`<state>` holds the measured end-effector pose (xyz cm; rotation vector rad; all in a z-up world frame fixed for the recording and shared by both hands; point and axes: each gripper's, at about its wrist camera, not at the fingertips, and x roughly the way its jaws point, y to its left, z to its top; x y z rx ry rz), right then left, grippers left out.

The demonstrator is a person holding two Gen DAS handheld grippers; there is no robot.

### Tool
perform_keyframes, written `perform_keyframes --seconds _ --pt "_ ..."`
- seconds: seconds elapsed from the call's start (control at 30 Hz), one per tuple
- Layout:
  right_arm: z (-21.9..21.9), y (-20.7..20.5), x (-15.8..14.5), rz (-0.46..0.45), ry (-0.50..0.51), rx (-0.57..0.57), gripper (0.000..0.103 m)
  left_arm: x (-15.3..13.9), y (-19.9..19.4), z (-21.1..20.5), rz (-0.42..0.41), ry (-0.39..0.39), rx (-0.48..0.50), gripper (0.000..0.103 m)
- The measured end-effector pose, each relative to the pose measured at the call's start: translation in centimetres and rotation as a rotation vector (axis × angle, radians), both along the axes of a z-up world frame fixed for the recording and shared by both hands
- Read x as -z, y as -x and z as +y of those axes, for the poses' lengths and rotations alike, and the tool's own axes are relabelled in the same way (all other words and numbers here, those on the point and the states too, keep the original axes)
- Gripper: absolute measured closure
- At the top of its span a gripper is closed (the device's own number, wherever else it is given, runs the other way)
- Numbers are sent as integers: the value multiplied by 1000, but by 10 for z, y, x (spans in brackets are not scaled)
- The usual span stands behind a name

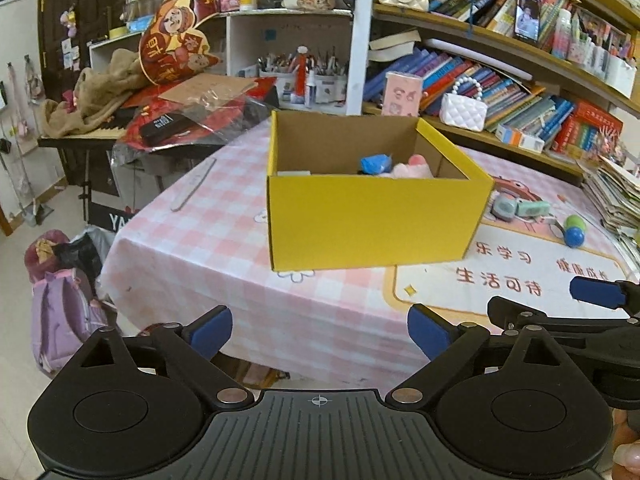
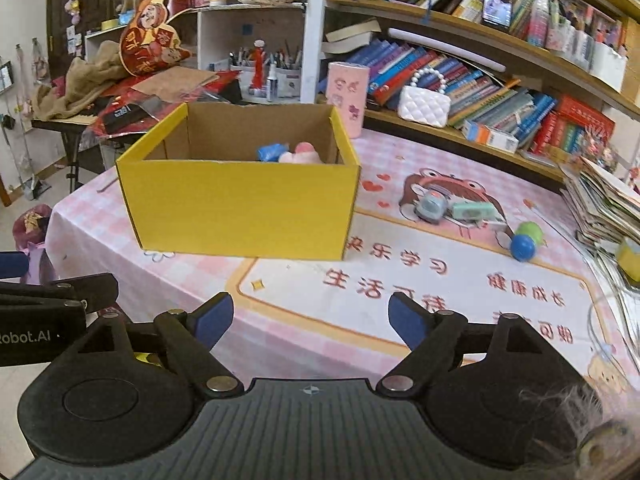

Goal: Organize objects
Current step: 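Withdraw both open tools from the box toward the remaining toys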

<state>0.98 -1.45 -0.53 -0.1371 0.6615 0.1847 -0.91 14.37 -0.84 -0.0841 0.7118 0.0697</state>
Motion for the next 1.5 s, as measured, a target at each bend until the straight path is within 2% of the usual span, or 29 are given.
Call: perform_keyframes --seconds 0.37,0.87,1.13,1.5 --pt "-26 23 7 30 -5 105 15 6 6 -21 33 6 93 6" --pt "-84 37 5 26 1 317 13 5 -14 -79 30 4 296 6" --pt "-116 30 8 38 7 396 13 8 -32 -112 44 7 372 6" --pt "-157 -7 17 85 18 419 13 16 -74 -155 81 15 386 6"
